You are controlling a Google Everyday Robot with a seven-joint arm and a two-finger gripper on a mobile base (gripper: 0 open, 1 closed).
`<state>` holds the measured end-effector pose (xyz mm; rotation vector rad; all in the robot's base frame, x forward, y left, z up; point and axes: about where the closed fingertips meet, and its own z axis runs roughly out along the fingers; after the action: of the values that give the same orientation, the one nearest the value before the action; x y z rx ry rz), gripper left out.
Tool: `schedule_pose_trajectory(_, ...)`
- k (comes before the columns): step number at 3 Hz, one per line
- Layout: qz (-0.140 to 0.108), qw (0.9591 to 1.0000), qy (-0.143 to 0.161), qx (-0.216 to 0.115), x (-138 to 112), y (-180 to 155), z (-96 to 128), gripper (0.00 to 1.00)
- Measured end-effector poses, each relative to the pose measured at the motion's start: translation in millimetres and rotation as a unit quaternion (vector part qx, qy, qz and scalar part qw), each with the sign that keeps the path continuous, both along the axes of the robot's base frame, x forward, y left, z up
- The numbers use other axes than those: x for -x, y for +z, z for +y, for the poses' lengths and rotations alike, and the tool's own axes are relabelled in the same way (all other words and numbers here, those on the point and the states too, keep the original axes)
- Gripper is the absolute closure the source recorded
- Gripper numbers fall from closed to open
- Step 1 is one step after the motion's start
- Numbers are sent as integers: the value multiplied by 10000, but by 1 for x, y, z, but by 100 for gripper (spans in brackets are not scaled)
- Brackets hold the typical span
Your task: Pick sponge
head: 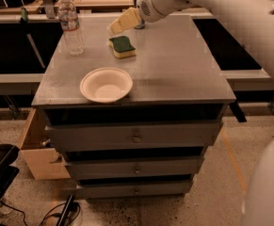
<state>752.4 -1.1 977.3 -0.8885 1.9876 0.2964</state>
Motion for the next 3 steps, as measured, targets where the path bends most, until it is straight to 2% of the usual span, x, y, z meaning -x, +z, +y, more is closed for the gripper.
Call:
schedule_pose_trajectory(1, 243, 9997, 73, -5, -21, -28, 26, 0)
schedule_pose_trajectory(2, 379, 9992, 97, -9, -38, -48, 37, 0)
schedule_pose_trajectory(3, 512, 9986, 106, 1, -58, -66, 37, 0)
